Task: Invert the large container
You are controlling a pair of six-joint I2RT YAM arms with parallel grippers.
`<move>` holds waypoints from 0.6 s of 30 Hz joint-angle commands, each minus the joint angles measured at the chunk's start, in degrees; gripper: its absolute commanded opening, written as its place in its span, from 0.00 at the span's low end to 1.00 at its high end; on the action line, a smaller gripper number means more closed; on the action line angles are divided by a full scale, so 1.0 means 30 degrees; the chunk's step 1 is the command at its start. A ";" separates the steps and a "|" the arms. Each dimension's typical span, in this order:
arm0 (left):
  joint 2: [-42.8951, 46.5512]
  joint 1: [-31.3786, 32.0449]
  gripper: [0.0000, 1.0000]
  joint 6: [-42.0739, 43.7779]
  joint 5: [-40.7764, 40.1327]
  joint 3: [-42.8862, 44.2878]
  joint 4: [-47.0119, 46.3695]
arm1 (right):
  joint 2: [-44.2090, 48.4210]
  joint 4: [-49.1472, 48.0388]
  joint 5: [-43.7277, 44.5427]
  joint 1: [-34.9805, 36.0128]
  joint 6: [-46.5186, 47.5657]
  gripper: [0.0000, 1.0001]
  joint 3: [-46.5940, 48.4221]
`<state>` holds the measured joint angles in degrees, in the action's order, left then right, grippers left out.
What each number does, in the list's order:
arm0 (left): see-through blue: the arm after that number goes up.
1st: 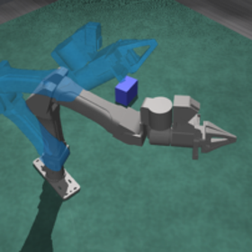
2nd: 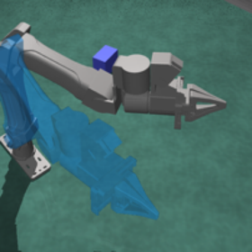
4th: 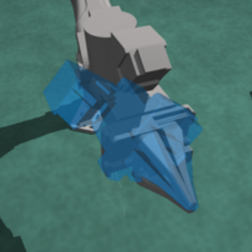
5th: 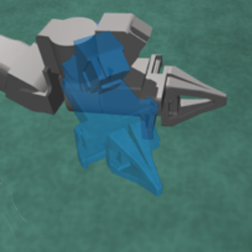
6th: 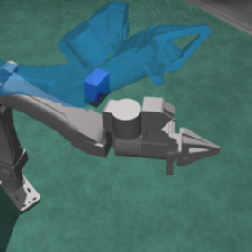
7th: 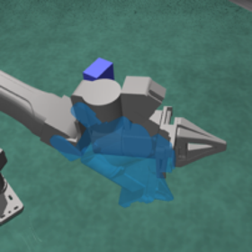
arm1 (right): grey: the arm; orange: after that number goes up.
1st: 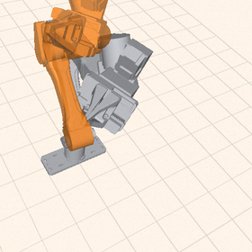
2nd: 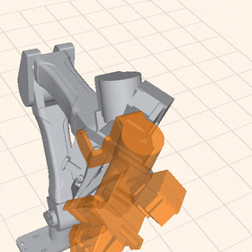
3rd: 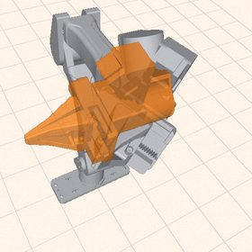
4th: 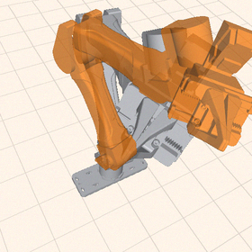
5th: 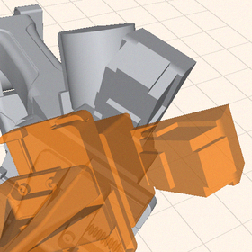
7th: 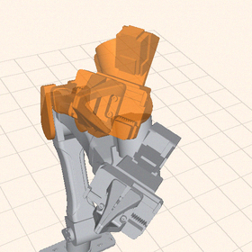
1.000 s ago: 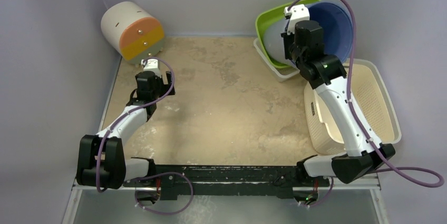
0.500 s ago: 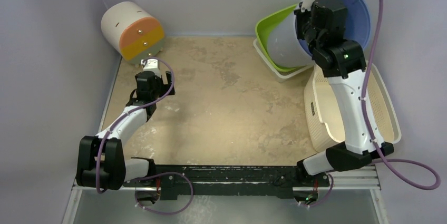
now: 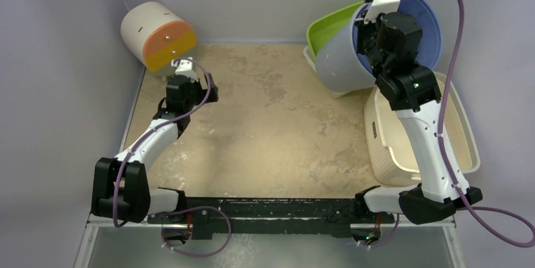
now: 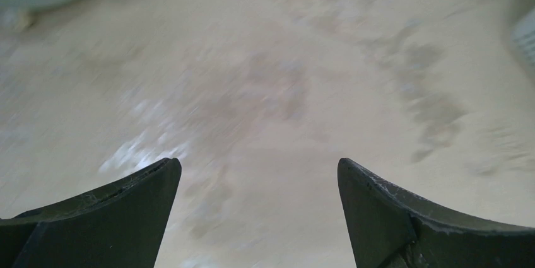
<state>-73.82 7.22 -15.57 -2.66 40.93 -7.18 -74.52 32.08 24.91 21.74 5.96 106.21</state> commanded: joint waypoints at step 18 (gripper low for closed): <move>-1.0307 0.7714 0.84 -2.1036 0.5939 1.4219 -1.8147 | 0.0085 -0.4081 -0.0575 0.0020 0.0440 0.00 0.0274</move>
<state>-101.95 26.37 -66.94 12.10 77.54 -48.97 -76.23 28.86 23.81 22.06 6.42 105.16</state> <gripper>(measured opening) 0.850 0.039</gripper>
